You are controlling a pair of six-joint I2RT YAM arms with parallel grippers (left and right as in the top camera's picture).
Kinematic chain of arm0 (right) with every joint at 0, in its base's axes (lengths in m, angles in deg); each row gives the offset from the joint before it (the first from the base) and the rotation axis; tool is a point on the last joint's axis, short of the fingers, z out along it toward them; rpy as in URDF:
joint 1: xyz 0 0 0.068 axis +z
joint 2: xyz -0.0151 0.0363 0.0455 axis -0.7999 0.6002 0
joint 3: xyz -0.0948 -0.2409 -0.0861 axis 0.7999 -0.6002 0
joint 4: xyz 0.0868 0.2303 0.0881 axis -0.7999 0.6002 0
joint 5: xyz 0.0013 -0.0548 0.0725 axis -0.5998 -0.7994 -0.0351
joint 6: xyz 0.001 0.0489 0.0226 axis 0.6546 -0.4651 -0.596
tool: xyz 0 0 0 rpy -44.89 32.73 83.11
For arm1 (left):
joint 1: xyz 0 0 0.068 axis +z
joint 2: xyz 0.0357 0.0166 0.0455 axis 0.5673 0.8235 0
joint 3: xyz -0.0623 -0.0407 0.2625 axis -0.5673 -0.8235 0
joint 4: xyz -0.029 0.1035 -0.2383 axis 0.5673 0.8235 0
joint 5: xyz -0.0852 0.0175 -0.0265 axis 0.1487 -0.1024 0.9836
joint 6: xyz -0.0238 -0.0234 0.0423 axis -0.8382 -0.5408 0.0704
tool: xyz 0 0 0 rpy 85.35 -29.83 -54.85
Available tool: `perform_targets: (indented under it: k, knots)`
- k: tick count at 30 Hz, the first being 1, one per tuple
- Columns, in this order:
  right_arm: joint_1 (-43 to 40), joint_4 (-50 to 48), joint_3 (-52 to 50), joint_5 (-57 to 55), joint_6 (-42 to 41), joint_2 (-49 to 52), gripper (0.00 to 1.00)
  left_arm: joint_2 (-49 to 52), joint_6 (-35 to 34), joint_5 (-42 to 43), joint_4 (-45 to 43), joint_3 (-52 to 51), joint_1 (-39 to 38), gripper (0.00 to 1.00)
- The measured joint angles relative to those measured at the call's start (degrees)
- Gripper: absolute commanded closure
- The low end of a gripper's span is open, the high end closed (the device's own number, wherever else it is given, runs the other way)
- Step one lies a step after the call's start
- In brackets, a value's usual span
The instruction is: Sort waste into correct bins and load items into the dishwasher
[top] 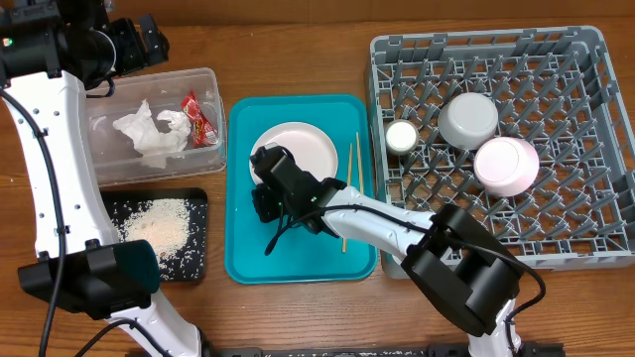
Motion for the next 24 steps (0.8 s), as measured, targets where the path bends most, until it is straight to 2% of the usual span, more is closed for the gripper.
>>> perform_targets:
  k: [9,15,18,20,24]
  knots:
    - [-0.31,14.78,5.88,-5.49,4.66,-1.51,0.9,0.0,0.0,0.0,0.0,0.0,0.0,0.0]
    - [-3.15,22.51,6.27,-14.49,0.87,-3.23,0.88,0.0,0.0,0.0,0.0,0.0,0.0,0.0]
    - [-6.47,24.9,6.27,-16.55,-2.21,-3.23,0.81,0.0,0.0,0.0,0.0,0.0,0.0,0.0]
    - [-8.9,24.52,6.27,-17.44,-3.69,-3.23,0.7,0.0,0.0,0.0,0.0,0.0,0.0,0.0]
    - [-12.61,23.37,6.1,-17.64,-5.51,-3.23,0.61,0.0,0.0,0.0,-0.02,0.0,0.0,0.0]
